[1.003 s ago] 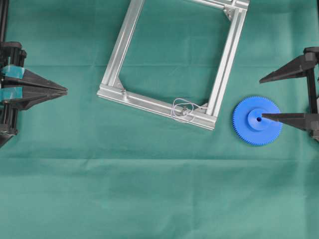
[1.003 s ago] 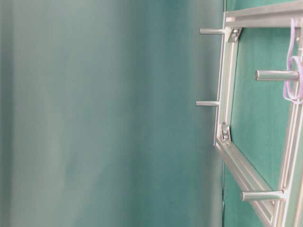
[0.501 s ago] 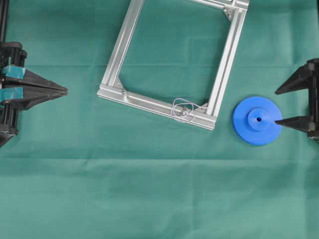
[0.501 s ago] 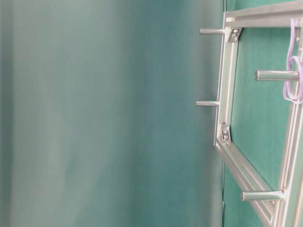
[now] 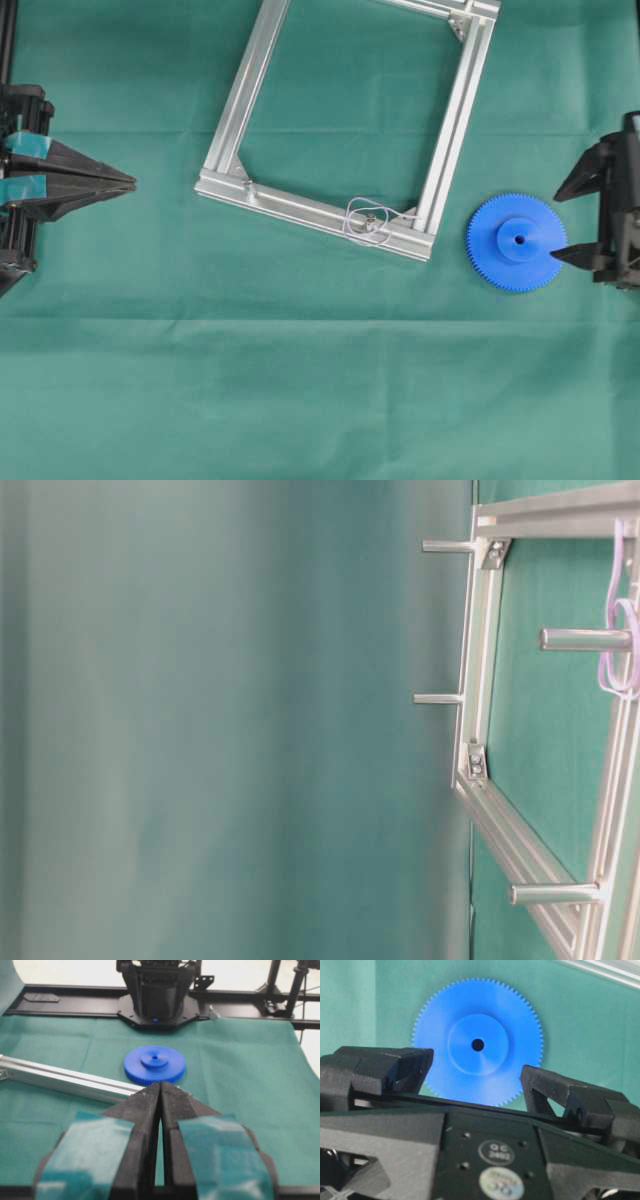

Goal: Find the location of the shaft and insert the gear.
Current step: 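Lower the right gripper and close it on the blue gear hub, then lift the blue gear off the table with the right gripper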

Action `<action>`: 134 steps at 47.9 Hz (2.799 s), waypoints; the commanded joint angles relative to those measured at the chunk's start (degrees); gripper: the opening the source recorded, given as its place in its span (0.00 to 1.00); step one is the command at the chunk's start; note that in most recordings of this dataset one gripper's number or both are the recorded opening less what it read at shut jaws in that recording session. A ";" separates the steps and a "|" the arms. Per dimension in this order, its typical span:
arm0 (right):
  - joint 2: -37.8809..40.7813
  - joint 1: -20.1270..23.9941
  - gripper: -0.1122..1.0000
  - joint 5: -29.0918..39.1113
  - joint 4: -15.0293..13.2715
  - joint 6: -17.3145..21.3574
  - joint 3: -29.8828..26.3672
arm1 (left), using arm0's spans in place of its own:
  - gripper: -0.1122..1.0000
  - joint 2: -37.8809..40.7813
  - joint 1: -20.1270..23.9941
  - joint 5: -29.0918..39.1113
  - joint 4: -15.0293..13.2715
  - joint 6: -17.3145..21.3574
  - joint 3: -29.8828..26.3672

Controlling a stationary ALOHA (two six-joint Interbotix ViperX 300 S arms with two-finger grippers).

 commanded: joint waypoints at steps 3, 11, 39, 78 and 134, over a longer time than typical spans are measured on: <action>4.04 0.97 0.93 -2.81 -0.09 0.00 -0.88 | 0.10 0.53 0.09 -0.35 -0.18 0.09 -0.88; 9.23 1.05 0.93 -5.10 -0.18 0.09 -0.53 | 0.10 0.53 0.09 -0.26 -0.18 0.09 -0.79; 16.00 1.05 0.93 -15.47 -0.18 0.35 2.64 | 0.10 0.53 0.09 -0.26 -0.18 0.00 -0.53; 19.16 -0.18 0.93 -17.67 -2.90 0.35 2.99 | 0.10 0.62 0.09 -0.26 -0.18 -0.09 -0.26; 22.50 -0.26 0.93 -19.86 -3.43 0.35 3.16 | 0.10 0.62 0.09 -0.35 -0.35 -0.18 0.00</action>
